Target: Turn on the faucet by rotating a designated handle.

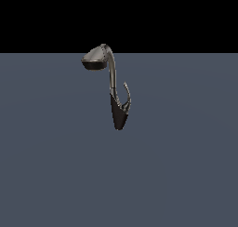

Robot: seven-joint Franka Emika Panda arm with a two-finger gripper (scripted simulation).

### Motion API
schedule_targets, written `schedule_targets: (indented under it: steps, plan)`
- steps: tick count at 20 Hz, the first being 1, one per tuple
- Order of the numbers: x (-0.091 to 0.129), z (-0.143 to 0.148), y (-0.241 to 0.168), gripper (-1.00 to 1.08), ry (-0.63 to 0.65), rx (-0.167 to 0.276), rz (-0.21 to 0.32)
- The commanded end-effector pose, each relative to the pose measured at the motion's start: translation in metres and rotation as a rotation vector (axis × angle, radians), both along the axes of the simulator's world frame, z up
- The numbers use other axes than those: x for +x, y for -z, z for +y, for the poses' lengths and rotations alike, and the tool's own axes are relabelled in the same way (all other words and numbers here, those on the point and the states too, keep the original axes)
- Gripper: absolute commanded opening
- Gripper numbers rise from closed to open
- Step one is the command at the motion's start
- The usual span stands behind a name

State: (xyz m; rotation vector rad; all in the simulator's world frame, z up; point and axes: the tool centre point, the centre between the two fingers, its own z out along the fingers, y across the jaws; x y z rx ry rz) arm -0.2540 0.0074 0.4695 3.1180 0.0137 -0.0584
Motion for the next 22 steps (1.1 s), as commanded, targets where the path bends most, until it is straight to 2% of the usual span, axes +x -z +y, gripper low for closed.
schedule_targets:
  steps: [1, 8, 16, 22]
  plan:
    - [0.0, 0.0, 0.0, -1.0, 0.0, 0.0, 0.0]
    - [0.008, -0.009, 0.004, -1.0, 0.037, 0.034, -0.004]
    - [0.011, -0.01, 0.005, -1.0, 0.05, 0.045, -0.001]
    - [0.026, -0.005, 0.012, -1.0, 0.107, 0.086, 0.015]
